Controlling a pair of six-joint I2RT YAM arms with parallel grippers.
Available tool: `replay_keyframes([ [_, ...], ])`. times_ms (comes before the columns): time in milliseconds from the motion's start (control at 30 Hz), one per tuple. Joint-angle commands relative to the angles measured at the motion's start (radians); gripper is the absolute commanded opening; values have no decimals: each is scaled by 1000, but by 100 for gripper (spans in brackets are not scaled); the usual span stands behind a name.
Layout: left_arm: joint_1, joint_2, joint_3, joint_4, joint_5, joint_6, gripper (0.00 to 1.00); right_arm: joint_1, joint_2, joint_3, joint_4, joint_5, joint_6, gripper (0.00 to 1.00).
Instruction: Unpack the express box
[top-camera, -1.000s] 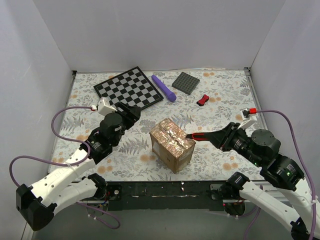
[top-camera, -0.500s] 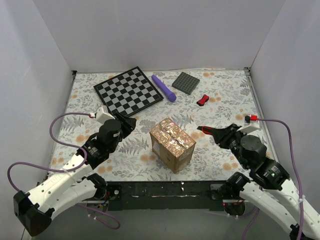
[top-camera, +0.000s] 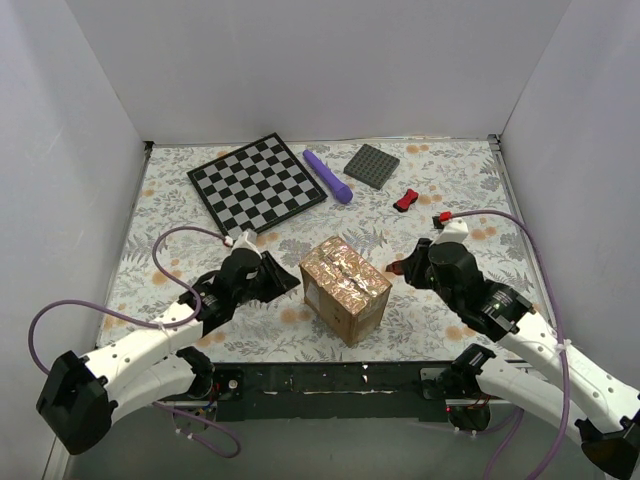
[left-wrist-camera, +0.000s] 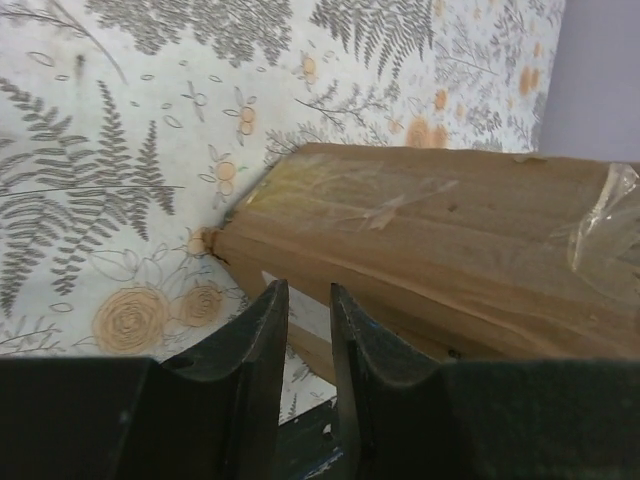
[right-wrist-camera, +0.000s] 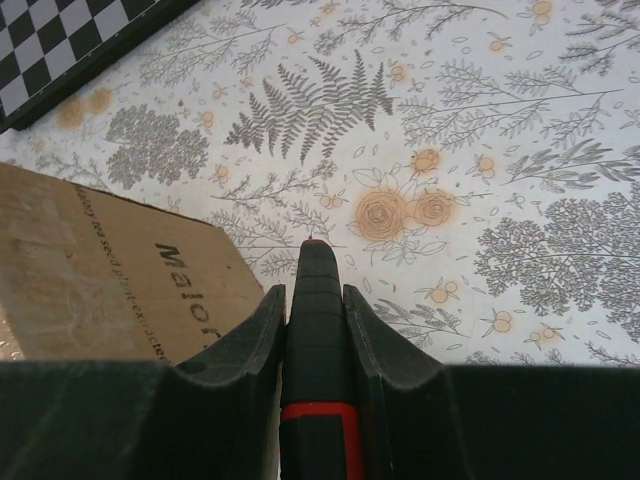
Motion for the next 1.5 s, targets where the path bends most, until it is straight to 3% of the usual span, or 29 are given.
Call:
replay_keyframes([
  [0, -2, 47, 32, 117, 154, 59, 23, 33, 15, -3, 91, -71, -12, 1],
  [167, -2, 130, 60, 172, 183, 77, 24, 114, 52, -24, 120, -69, -5, 1],
  [400, -1, 210, 132, 175, 122, 110, 29, 238, 115, -15, 167, -12, 27, 1],
  [533, 11, 226, 178, 151, 31, 148, 33, 264, 161, 5, 197, 3, 26, 1],
  [767, 71, 236, 215, 134, -4, 202, 42, 270, 186, 11, 232, 28, -17, 1],
  [900, 120, 226, 229, 93, -61, 205, 50, 270, 166, 77, 131, 148, -43, 1],
  [967, 155, 178, 239, 65, -107, 194, 57, 269, 117, 141, 100, 230, -96, 1],
  [1100, 185, 101, 261, 74, -191, 202, 75, 270, 68, 248, 89, 233, -242, 1],
  [1167, 185, 104, 302, 67, -178, 229, 80, 270, 98, 316, 45, 213, -281, 1],
  [1300, 185, 141, 347, 10, -75, 234, 81, 270, 160, 354, -84, 244, -295, 1],
  [1467, 185, 126, 277, -10, 110, 222, 73, 270, 203, 309, -196, 232, -229, 1],
])
